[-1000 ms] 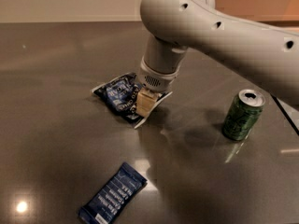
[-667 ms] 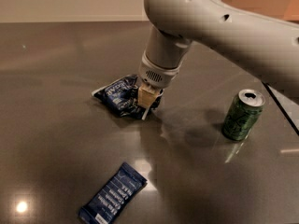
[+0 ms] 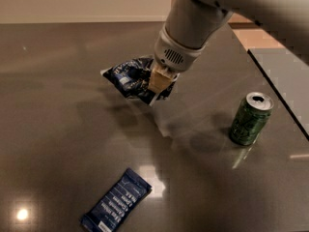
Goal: Pick blue chip bag
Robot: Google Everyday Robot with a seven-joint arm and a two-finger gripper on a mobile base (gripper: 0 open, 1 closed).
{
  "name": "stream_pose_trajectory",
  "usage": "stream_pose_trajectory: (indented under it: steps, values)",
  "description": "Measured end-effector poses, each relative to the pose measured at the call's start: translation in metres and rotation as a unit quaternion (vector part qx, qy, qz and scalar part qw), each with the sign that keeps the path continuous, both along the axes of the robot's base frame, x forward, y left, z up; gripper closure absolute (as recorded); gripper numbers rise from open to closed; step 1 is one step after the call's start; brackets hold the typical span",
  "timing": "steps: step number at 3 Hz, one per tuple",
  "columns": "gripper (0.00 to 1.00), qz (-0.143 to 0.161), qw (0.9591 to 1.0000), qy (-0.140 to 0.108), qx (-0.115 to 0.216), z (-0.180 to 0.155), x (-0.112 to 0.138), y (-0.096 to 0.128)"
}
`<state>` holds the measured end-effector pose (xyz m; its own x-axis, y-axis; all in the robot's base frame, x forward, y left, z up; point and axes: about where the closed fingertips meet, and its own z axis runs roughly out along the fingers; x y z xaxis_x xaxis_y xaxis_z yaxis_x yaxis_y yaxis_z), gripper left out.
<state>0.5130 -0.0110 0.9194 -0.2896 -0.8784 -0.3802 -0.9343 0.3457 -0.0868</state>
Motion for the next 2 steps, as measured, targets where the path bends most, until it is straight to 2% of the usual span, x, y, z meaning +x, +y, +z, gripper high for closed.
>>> stream_pose_trajectory:
  steps: [1,2]
  values:
    - [1.0,0.023,0.9987,-0.031,0.034,0.0604,-0.0079,-0.0084]
    - [1.0,0.023,0.9987,-0.031,0.035,0.0605,-0.0079,-0.0084]
